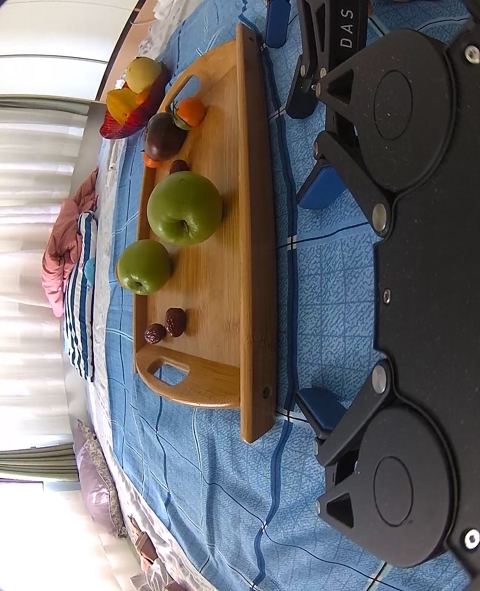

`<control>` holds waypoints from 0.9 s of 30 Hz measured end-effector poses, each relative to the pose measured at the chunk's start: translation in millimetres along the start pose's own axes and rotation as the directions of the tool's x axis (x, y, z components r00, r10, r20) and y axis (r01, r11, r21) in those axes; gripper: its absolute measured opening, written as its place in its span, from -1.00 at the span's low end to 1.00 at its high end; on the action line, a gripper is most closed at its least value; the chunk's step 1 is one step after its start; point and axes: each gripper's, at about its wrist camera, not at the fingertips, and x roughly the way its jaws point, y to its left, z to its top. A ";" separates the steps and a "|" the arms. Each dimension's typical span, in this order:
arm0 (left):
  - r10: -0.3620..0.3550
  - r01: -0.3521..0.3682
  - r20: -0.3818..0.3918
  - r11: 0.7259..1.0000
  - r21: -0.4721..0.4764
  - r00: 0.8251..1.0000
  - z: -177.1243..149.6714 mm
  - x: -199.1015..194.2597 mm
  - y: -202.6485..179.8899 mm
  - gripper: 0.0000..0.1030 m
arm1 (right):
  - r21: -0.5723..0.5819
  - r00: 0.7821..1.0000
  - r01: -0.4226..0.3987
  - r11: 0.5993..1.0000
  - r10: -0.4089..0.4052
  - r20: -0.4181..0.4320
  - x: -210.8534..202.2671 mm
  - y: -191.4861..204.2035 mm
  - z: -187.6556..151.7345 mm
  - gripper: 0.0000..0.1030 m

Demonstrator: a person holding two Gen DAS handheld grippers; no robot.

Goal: Organize fruits

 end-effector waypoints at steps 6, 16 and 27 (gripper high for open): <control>0.002 -0.002 0.000 1.000 0.002 1.000 -0.3 0.1 -0.2 1.00 | 0.000 1.000 0.000 1.000 0.000 0.000 0.2 0.9 -0.1 1.00; 0.002 -0.002 0.006 1.000 0.002 1.000 -1.1 -0.8 -0.4 1.00 | 0.001 1.000 -0.001 1.000 0.001 0.002 0.1 0.6 -0.5 1.00; 0.002 -0.002 0.008 1.000 0.003 1.000 -2.3 -1.2 -0.6 1.00 | 0.001 1.000 -0.001 1.000 0.001 0.002 0.1 0.7 -0.6 1.00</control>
